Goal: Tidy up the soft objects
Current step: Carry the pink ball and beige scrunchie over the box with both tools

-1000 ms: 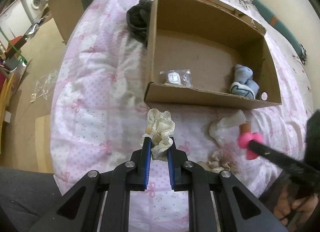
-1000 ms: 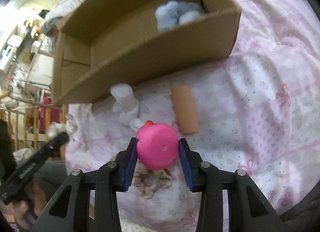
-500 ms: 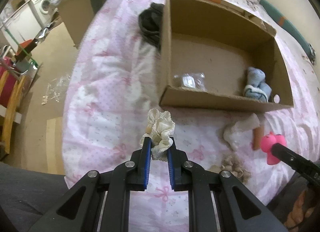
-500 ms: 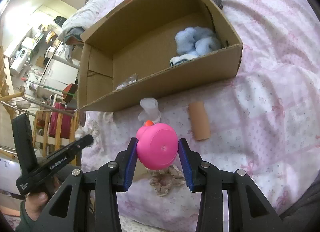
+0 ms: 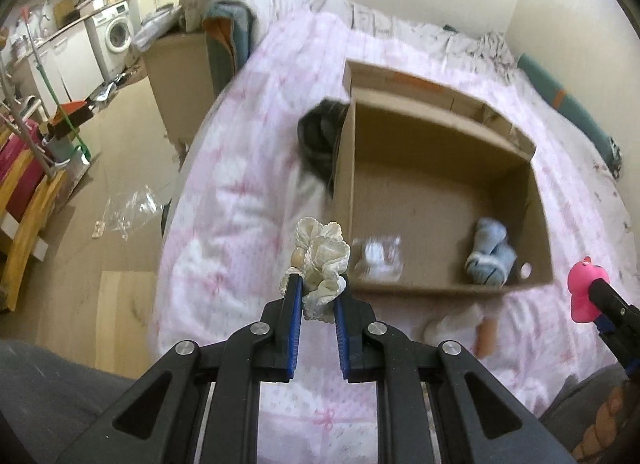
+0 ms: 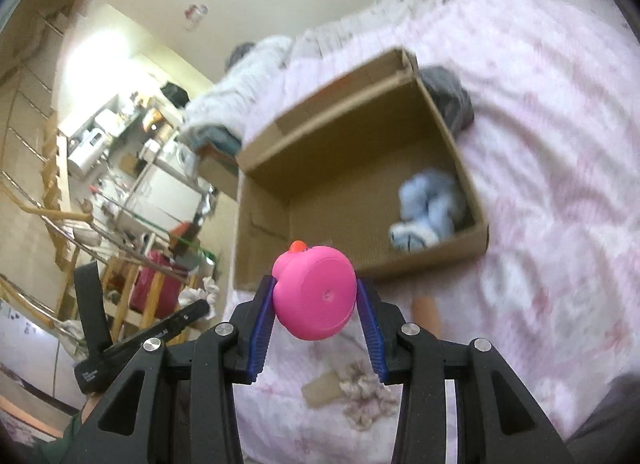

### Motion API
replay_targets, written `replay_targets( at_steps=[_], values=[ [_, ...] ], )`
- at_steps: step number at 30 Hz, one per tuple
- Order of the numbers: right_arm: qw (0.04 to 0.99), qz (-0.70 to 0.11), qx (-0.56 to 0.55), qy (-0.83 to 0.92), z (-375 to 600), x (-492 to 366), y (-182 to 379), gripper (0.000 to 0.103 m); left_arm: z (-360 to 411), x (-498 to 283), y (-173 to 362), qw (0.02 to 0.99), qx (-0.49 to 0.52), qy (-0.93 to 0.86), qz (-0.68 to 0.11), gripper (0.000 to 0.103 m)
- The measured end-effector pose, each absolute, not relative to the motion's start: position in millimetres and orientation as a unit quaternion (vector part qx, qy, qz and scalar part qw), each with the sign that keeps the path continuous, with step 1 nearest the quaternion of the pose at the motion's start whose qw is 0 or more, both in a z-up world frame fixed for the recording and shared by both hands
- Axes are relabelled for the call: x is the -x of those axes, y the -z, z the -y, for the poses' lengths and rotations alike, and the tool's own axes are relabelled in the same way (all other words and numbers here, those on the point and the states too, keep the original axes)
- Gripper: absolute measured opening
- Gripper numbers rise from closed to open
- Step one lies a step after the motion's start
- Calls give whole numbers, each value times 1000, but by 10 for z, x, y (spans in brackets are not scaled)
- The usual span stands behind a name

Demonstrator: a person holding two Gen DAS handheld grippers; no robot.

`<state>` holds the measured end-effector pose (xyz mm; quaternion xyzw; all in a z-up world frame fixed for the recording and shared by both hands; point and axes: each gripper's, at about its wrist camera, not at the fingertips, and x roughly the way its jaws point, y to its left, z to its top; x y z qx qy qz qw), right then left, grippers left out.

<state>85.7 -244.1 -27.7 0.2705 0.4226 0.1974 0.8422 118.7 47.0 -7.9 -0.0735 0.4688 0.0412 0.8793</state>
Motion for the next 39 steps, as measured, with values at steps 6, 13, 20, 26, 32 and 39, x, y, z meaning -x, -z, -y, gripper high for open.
replay_targets(
  at_steps=[6,13,20,26,32,39],
  values=[
    [856,-400,-264,-196,2515,-1102,80,43,-368,-1484,-108,887,61,-23,-457,14],
    [867,-393,-243,-186,2566,-1495,-11,43,-184,-1863,-132,887,35,-8,-460,14],
    [865,-424,-218,-158,2520,-1665,407,43,61,-2127,275,877,19,14,-480,14],
    [849,-466,-206,-140,2471,-1709,654,43,225,-2161,613,866,-25,27,-498,14],
    [838,-486,-205,-140,2436,-1764,792,43,238,-2141,657,864,-12,45,-501,14],
    [838,-493,-177,-151,2290,-1758,806,43,272,-2102,650,866,-11,54,-496,14]
  ],
)
